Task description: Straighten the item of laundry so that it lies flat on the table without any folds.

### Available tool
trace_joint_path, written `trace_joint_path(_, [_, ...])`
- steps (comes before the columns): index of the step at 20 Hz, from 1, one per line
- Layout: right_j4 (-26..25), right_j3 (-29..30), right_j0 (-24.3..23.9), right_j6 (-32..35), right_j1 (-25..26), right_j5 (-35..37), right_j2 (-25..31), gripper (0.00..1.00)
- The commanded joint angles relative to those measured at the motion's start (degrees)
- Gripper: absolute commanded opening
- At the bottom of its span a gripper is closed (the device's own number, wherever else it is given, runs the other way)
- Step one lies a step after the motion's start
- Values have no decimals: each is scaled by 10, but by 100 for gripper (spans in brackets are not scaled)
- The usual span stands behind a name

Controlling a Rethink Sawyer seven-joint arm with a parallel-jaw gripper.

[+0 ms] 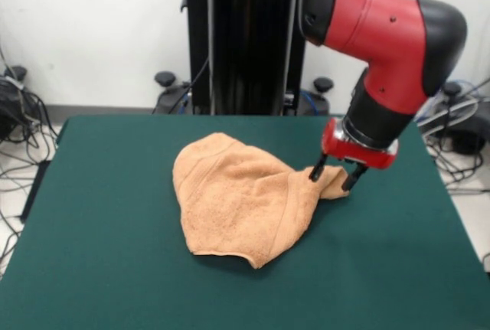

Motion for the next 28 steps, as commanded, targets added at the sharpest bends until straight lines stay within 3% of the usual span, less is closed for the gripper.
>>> trace_joint_path(1, [13,76,18,164,8,-72,59,100])
trace_joint_path(10, [14,103,16,163,32,-159,81,100])
trace_joint_path(28, [21,138,-5,160,47,-235,118,100])
